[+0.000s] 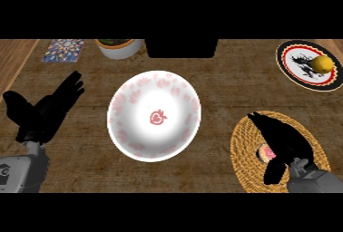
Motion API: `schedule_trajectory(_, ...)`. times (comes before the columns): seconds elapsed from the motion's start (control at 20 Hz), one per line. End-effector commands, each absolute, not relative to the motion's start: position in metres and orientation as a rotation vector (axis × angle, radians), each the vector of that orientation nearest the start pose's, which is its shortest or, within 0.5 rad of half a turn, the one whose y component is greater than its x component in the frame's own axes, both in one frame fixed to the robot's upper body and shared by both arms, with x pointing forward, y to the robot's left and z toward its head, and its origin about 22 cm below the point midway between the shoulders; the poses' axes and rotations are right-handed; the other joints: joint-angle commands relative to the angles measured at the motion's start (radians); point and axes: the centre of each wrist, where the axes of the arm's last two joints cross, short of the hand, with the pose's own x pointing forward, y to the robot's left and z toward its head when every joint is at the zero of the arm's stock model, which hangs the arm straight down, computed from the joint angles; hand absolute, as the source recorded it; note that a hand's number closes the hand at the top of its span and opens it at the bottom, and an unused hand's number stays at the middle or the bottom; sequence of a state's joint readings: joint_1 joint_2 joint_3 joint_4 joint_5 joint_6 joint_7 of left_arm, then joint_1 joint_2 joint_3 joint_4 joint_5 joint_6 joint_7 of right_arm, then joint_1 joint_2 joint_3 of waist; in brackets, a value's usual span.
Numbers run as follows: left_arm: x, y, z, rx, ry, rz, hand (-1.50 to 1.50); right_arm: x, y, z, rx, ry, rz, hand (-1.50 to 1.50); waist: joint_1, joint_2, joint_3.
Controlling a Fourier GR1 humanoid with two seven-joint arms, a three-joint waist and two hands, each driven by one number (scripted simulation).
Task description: Pick the cupcake from the placemat and place it in the bowl
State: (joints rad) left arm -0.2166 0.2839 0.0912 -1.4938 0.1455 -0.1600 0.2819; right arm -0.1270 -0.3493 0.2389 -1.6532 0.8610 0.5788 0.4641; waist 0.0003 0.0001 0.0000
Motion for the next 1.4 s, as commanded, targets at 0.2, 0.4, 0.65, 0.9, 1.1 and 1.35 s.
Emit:
schedule_trajectory(0.2, 0.292, 0.309, 0.053, 0.040, -1.431, -0.201, 0.00, 0.290, -0.257, 0.039, -0.728, -0.812, 1.285, -1.50, 0.001, 0.000, 0.000)
schedule_trajectory(0.4, 0.291, 0.305, 0.044, 0.026, -1.416, -0.209, 0.00, 0.283, -0.247, 0.024, -0.711, -0.805, 1.301, -1.50, 0.000, 0.000, 0.000)
schedule_trajectory(0.65, 0.288, 0.300, 0.061, 0.031, -1.428, -0.213, 0.00, 0.286, -0.234, 0.012, -0.731, -0.901, 1.319, 1.50, 0.004, 0.000, 0.000)
schedule_trajectory(0.9, 0.283, 0.290, 0.040, 0.028, -1.417, -0.212, 0.00, 0.308, -0.250, 0.023, -0.744, -0.945, 1.305, 1.50, 0.004, 0.001, 0.000)
schedule_trajectory(1.1, 0.304, 0.308, 0.065, 0.031, -1.420, -0.205, 0.00, 0.295, -0.236, 0.003, -0.750, -0.986, 1.353, 1.50, 0.000, 0.001, 0.000)
schedule_trajectory(1.35, 0.292, 0.290, 0.048, 0.049, -1.429, -0.228, 0.00, 0.284, -0.239, 0.010, -0.746, -0.999, 1.347, 1.50, -0.001, 0.000, 0.000)
